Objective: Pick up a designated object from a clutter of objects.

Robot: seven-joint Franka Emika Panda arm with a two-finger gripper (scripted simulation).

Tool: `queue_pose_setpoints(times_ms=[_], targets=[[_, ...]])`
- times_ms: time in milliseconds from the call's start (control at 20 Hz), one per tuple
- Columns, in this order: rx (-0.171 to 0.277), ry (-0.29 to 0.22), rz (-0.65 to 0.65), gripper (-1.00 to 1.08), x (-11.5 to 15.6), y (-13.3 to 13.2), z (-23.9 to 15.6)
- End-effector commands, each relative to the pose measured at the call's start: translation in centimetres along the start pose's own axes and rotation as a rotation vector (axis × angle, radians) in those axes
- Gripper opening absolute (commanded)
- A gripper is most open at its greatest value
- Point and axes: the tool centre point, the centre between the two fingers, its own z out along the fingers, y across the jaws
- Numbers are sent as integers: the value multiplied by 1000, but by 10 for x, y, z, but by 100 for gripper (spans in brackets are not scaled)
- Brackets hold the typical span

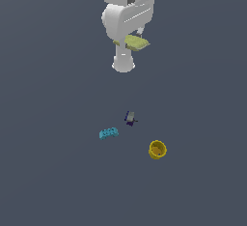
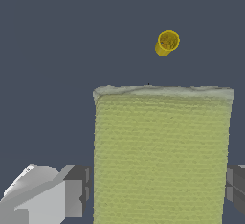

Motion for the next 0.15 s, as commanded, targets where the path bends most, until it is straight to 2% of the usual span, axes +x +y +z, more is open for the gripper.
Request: queue_pose_setpoints(times_ms=[0,100], targets=[[0,0,0,-100,2,0,-4],[0,0,0,-100,2,0,-5]])
